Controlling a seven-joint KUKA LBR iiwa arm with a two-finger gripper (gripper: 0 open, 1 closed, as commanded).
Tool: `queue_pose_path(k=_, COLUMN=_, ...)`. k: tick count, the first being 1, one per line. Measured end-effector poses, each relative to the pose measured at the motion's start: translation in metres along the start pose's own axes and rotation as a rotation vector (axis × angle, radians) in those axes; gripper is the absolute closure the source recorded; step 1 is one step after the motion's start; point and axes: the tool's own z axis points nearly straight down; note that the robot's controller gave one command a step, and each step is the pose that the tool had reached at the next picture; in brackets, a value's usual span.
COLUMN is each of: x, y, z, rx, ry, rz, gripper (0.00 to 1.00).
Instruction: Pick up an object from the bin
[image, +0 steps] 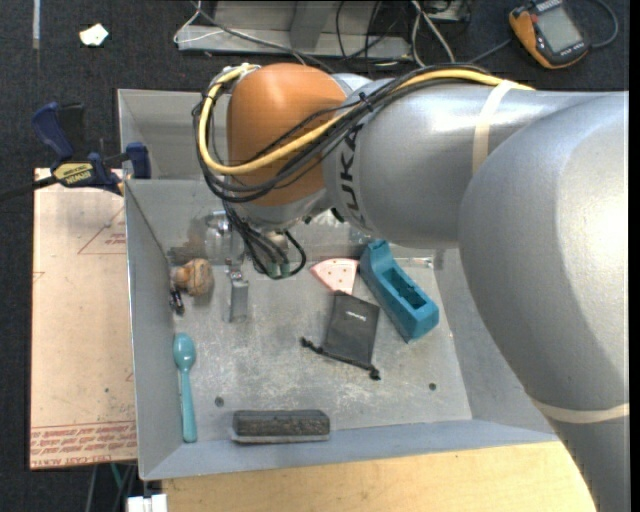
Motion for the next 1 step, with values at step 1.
queue_pose_path(k=1, x=0.0271, y=-0.0194, z=0.0728, rx=-0.003, ry=-0.007, rz=0.083, gripper=0.0)
